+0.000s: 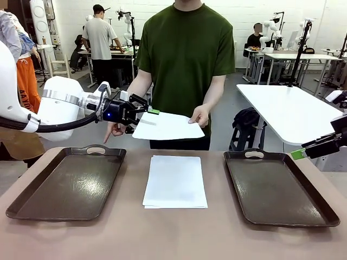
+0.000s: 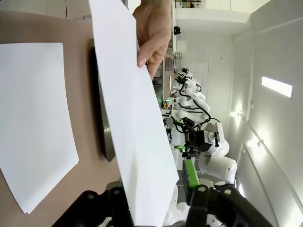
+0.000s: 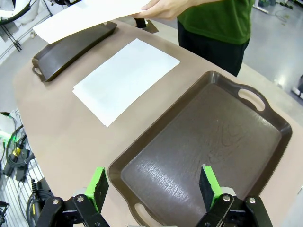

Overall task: Sort the A4 documents.
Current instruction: Receive the A4 Paper.

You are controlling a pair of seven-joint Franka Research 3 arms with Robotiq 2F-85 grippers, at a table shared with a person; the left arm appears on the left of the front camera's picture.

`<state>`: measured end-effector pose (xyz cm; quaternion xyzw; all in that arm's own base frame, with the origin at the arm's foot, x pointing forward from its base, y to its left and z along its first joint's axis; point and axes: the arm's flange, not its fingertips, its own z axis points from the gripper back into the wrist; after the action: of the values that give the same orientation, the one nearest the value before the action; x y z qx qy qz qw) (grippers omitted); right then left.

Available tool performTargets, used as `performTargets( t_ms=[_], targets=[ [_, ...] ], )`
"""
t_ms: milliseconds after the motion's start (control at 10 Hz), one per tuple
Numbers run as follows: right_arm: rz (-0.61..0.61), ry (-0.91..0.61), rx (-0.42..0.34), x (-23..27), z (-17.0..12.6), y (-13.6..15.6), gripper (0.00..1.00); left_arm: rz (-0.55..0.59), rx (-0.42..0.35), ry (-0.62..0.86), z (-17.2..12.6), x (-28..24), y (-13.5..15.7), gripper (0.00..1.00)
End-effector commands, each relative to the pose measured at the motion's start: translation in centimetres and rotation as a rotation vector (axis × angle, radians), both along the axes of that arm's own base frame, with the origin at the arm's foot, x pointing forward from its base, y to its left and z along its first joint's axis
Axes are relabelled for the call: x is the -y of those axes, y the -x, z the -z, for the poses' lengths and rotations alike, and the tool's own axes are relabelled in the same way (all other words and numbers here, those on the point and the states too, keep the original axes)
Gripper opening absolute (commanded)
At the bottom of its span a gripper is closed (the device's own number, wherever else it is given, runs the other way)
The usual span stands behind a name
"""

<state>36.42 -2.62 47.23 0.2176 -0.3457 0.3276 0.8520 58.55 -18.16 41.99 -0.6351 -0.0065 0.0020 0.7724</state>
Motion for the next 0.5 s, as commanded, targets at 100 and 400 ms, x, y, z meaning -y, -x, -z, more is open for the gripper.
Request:
performTargets(
  t_ms=[100,400],
  targets=[
    [-0.015,-0.02,0.012,0.0,0.21,-0.44,1.0,-0.018,0.023,-0.011,-0.1,-0.09,-0.06,0.01],
    [-0.015,-0.02,0.012,0.0,0.21,-0.44,1.0,-0.016,0.025,-0.002,-0.27,-0.15,-0.05,0.0]
  ],
)
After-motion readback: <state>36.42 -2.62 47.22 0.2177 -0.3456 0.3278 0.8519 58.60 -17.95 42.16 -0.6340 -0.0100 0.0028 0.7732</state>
